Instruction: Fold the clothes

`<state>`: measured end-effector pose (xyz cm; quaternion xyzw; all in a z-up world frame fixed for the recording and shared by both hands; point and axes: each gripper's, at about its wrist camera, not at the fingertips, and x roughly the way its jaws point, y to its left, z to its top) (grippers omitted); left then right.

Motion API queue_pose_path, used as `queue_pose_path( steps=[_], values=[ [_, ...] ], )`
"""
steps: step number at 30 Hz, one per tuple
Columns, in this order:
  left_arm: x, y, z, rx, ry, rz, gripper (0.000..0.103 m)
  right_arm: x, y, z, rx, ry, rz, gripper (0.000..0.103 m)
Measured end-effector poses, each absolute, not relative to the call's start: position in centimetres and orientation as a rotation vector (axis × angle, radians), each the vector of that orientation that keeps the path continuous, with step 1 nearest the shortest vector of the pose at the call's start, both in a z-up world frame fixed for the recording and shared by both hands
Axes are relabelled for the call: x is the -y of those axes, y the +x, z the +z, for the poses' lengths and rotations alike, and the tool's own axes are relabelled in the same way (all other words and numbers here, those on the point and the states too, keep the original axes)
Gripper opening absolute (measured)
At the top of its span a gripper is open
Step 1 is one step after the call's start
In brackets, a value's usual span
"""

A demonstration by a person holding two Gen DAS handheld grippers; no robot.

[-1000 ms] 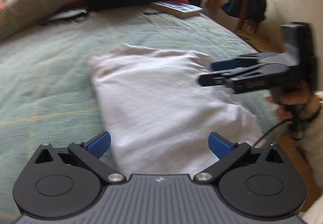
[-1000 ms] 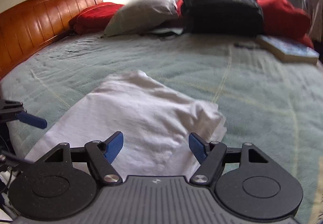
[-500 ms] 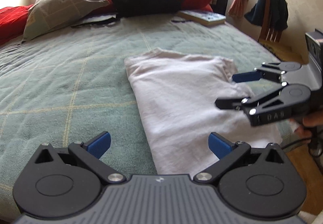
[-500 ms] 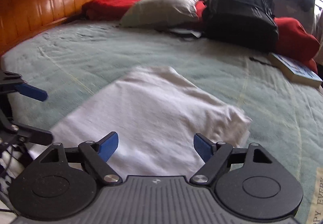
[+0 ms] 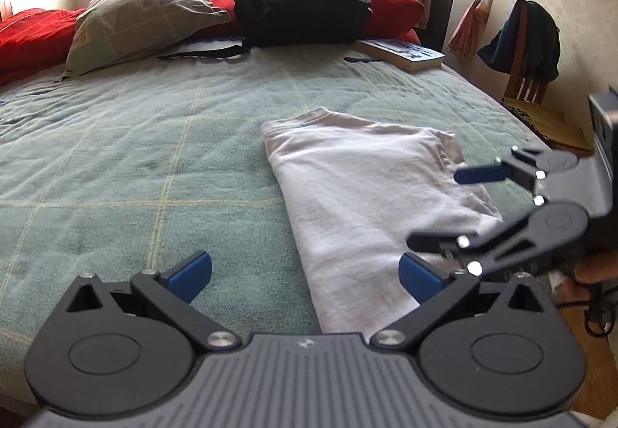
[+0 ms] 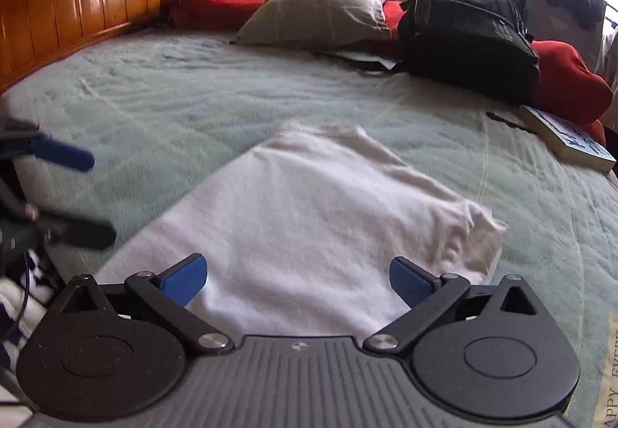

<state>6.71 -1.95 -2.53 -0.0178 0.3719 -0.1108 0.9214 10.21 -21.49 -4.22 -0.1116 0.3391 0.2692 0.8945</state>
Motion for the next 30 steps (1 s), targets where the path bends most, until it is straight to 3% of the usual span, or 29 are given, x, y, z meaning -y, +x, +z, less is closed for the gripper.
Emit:
queue_pose_path(
  steps=[5, 13, 18, 30],
  values=[
    [1.8, 6.3, -2.4, -0.75, -0.05, -0.24, 0.102, 21.0, 11.8, -6.1, -0.809, -0.179, 0.556, 0.103],
    [1.5, 6.0, -2.3, -0.736, -0.059, -0.231, 0.102, 20.4, 15.7, -3.4, -0.723, -0.186, 0.559, 0.103],
    [1.1, 5.8, -2.4, -0.742, -0.067, -0.226, 0.102, 21.4, 20.5, -6.4, -0.827, -0.123, 0.495, 0.103],
    [1.6, 5.7, -2.6, -0.748, -0.064, -0.256, 0.102, 22.3, 19.0, -5.1, -0.833, -0.105, 0.444, 0.103]
  ],
)
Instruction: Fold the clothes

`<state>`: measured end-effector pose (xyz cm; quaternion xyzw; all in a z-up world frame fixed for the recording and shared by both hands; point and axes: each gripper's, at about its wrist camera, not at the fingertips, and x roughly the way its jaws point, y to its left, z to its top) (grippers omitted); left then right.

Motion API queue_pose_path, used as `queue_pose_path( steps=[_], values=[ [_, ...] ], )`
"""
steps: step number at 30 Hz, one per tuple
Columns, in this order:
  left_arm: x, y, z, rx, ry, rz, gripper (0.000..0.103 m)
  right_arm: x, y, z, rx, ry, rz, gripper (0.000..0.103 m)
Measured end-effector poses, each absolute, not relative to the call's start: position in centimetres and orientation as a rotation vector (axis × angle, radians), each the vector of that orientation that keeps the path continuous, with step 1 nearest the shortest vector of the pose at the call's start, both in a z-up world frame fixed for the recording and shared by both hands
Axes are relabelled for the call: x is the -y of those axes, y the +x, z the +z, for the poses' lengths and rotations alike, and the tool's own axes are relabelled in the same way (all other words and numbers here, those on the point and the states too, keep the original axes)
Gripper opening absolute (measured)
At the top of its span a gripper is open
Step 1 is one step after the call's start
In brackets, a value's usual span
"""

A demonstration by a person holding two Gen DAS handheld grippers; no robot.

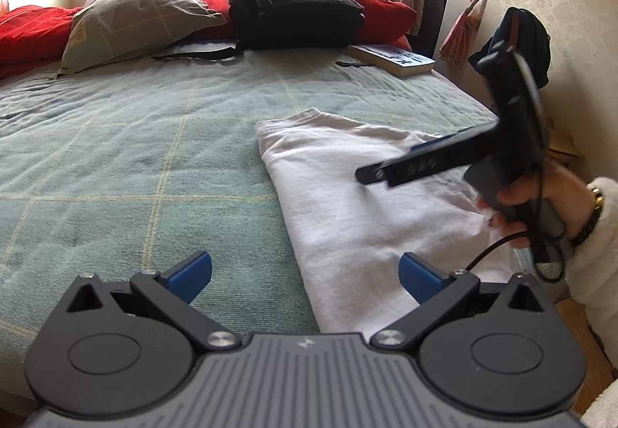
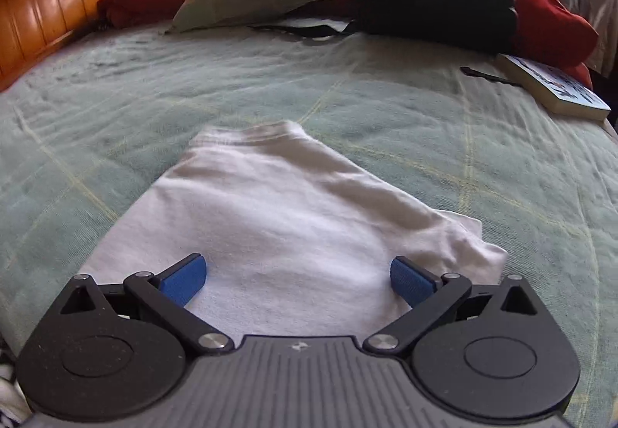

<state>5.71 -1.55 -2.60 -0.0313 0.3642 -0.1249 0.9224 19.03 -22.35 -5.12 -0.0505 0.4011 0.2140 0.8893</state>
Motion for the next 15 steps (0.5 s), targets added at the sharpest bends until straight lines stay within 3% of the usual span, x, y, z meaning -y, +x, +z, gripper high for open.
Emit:
queue_pose_path(
  steps=[6, 15],
  values=[
    [2.1, 5.9, -2.6, -0.752, -0.064, -0.268, 0.102, 25.7, 17.3, -2.7, -0.869, 0.102, 0.529, 0.103],
    [2.8, 6.1, -2.6, -0.763, -0.072, -0.301, 0.102, 28.4, 15.1, -5.6, -0.922, 0.384, 0.623, 0.103]
  ],
)
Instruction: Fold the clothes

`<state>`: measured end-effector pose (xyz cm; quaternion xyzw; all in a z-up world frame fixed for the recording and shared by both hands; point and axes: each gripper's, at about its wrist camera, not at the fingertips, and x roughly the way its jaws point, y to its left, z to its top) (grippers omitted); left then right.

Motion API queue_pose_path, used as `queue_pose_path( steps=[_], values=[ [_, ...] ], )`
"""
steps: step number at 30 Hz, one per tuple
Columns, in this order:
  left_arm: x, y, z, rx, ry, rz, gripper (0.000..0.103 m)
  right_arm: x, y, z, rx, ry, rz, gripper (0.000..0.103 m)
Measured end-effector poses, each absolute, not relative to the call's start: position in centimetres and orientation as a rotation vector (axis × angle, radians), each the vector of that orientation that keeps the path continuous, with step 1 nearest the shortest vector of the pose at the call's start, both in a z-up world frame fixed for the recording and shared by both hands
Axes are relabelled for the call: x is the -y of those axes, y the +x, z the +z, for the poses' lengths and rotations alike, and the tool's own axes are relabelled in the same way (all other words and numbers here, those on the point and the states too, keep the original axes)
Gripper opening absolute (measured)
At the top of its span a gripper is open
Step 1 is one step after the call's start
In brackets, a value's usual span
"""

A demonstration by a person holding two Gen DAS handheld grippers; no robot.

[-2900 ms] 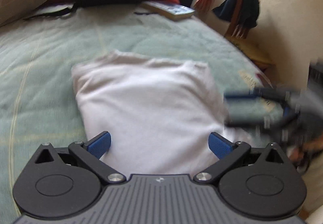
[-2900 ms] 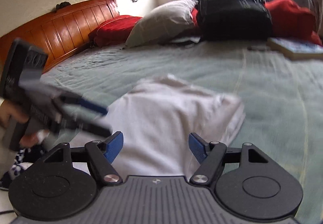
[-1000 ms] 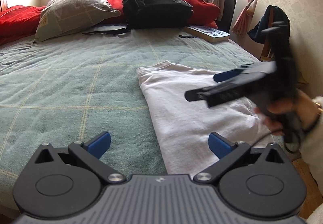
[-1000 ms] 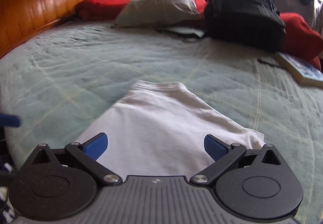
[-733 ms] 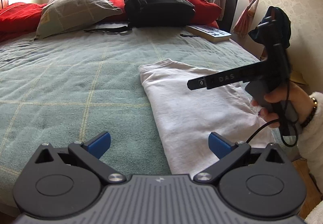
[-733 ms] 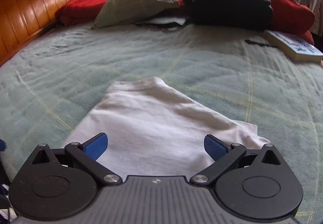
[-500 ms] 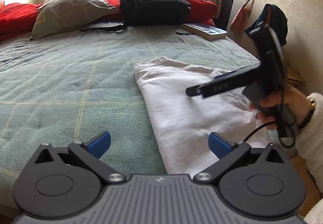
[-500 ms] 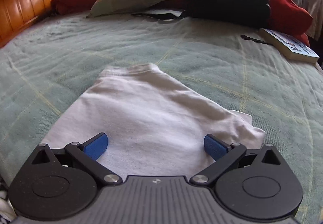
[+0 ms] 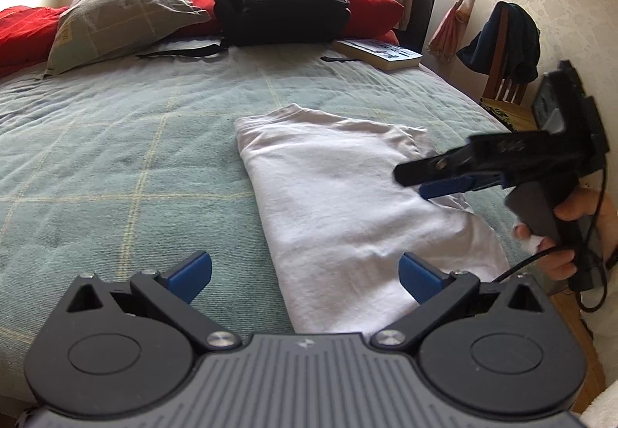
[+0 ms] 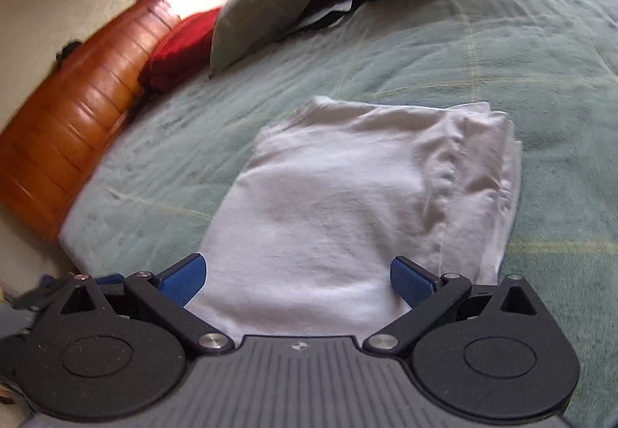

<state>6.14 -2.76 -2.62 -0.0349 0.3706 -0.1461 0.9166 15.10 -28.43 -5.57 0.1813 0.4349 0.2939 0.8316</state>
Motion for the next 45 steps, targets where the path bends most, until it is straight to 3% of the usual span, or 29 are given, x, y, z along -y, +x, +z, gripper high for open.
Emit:
queue_pose_path(
  steps=[11, 23, 37, 45],
  values=[
    [0.7, 11.0, -3.2, -0.811, -0.292, -0.404, 0.102, 36.0, 14.9, -6.1, -0.898, 0.674, 0.552, 0.103],
    [-0.5, 18.1, -7.8, -1.048, -0.54, -0.513, 0.102, 38.2, 18.1, -9.9, -1.006, 0.875, 0.555, 0.103],
    [-0.9, 23.7, -9.7, -1.068, -0.738, -0.629, 0.102, 36.3, 22.5, -10.1, -1.009, 0.892, 0.591, 0.103],
    [-1.0, 21.5, -9.3, -1.146, -0.731, -0.688, 0.102, 35.8, 20.9, -10.0, -1.082, 0.873, 0.61, 0.103]
  ],
)
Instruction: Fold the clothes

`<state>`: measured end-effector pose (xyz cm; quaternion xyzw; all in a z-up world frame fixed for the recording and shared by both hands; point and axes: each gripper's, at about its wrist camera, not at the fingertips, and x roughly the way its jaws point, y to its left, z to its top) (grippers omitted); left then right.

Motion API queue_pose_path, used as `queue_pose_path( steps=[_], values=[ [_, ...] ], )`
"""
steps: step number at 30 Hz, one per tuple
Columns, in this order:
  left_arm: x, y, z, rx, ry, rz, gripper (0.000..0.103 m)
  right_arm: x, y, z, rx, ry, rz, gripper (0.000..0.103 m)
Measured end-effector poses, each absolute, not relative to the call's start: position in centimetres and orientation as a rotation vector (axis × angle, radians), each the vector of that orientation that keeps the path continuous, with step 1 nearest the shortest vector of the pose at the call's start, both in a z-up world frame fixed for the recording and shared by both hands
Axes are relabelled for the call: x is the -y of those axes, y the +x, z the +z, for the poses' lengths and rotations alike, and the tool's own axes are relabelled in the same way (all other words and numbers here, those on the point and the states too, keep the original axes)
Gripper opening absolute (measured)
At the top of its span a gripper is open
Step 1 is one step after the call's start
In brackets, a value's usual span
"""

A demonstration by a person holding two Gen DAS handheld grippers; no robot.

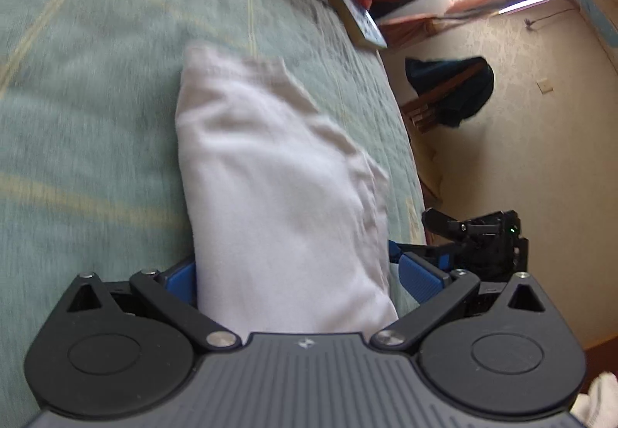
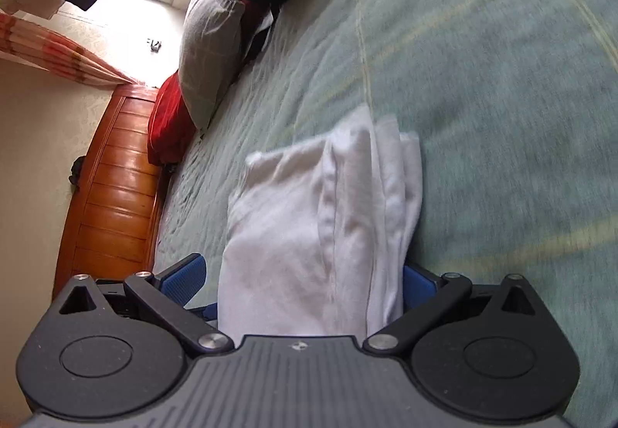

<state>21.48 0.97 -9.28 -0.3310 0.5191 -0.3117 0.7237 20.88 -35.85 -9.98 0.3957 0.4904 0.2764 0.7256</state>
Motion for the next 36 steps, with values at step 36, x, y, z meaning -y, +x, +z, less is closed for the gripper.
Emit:
queue_pose_path(
  steps=[36],
  values=[
    [-0.2, 22.2, -10.9, -1.108, -0.813, -0.768, 0.102, 34.9, 19.6, -11.2, -0.981, 0.914, 0.759, 0.103]
  ],
)
